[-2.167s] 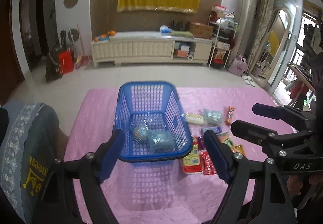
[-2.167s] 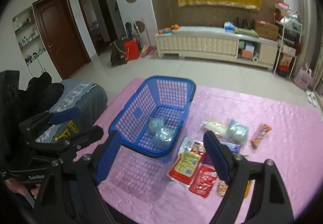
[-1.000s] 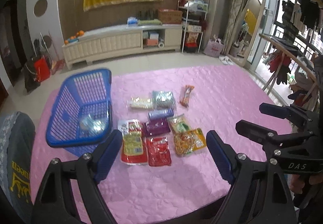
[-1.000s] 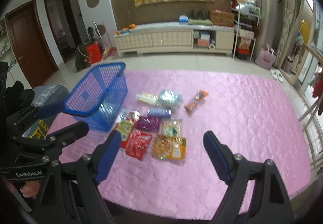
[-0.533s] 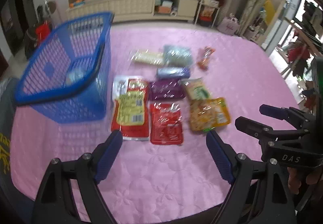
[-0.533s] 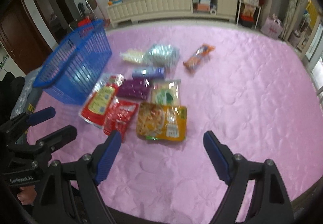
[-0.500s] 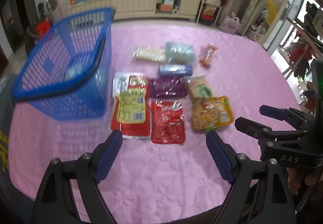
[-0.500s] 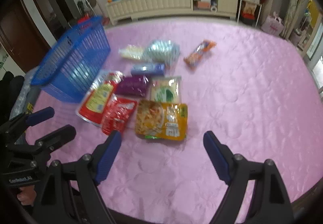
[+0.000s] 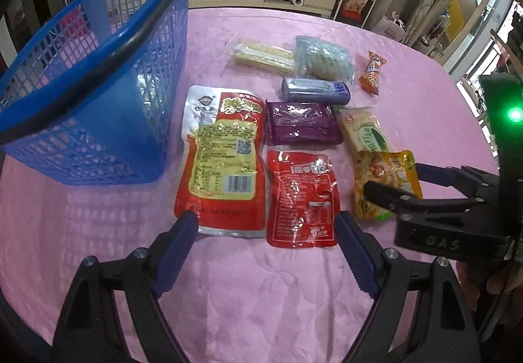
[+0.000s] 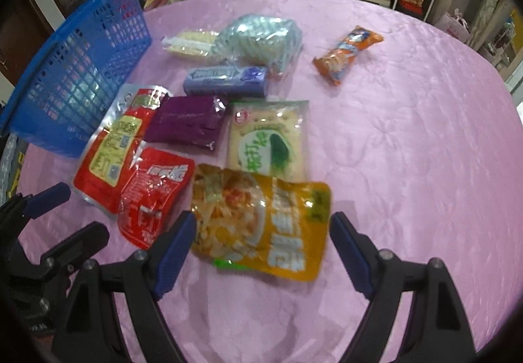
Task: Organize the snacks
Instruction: 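Grasp the orange snack pouch with the right tool, then grasp the green-and-white cracker pack with left tool while right tool holds orange pouch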
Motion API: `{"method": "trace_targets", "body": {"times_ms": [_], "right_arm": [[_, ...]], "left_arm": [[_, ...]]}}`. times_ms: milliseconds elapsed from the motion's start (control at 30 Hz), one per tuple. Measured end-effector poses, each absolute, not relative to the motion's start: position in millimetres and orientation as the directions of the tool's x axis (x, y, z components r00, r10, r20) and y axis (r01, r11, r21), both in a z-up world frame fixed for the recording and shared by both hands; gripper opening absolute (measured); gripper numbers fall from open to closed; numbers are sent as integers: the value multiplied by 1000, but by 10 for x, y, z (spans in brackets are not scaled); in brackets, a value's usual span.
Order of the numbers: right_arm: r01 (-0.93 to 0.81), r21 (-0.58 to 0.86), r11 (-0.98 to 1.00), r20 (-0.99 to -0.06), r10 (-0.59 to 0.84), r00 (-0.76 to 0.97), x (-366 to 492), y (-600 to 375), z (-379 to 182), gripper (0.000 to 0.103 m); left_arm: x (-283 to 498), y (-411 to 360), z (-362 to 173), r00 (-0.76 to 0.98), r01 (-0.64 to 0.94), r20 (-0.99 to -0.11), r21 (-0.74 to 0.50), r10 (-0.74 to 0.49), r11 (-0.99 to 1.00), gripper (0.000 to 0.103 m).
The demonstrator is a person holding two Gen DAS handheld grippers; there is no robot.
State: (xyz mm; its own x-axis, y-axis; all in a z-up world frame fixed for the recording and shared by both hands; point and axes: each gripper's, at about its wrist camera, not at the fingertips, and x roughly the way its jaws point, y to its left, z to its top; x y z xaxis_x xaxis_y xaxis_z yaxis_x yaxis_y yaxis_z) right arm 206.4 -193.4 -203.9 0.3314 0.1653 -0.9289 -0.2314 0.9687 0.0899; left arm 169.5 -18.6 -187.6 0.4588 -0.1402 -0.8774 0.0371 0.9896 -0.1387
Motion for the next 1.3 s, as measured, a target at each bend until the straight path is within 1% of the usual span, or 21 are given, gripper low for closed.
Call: {"method": "trace_targets", "body": {"times_ms": [67,200,267,333,367,400,433,467,600,700,800,967,1133,1200,1300], "right_arm": [[-245,88,965,-937,163,308,2097,-1866,-2097,86],[-236,39,971,-939,116,323,2106,-1819,-2144,86],[-226,39,973,-933,117,341,2090,-1846,-2129,75],[-216,52,975,-927,128,352,2057,-1911,-2111,62],[-212,55,976,-925,130,358,2044,-1937,-2096,58],[-211,57,976,-922,133,365,2019,-1966,-2071,51],[-210,56,976,-918,133,374,1988,-2002,-2032,45],[-209,57,976,-915,135,380,1979,-2021,-2000,44],[-221,96,970,-895,181,407,1824,-2151,-1878,29],[-221,110,969,-889,196,415,1748,-2174,-1838,26],[-198,113,974,-889,188,418,1770,-2228,-1785,26],[-168,176,970,-882,231,410,1717,-2432,-1827,26],[-171,275,946,-841,323,434,1644,-2633,-1727,14],[-180,284,942,-825,336,454,1627,-2689,-1657,11],[-189,284,940,-806,341,485,1600,-2776,-1540,11]], "left_arm": [[1707,-139,-1895,454,31,-879,-148,-146,988,83],[1716,-72,-1913,445,11,-883,-163,-150,987,83],[1688,-54,-1905,445,9,-883,-159,-147,987,83],[1658,-40,-1885,450,11,-882,-155,-143,988,83],[1662,-33,-1881,450,9,-881,-156,-143,988,83],[1657,-28,-1877,450,6,-881,-158,-144,987,83],[1644,-29,-1866,450,2,-881,-164,-147,986,83],[1628,-23,-1854,449,-1,-881,-168,-150,986,83],[1578,-91,-1779,456,7,-876,-174,-158,985,83],[1549,-154,-1723,462,23,-874,-161,-154,987,83],[1519,-227,-1669,464,41,-872,-152,-154,988,83],[1474,-354,-1618,461,61,-873,-149,-161,987,83],[1509,-517,-1584,452,79,-876,-151,-170,985,83],[1530,-593,-1565,449,89,-875,-157,-180,984,83],[1592,-738,-1522,444,105,-876,-160,-191,981,83]]}}
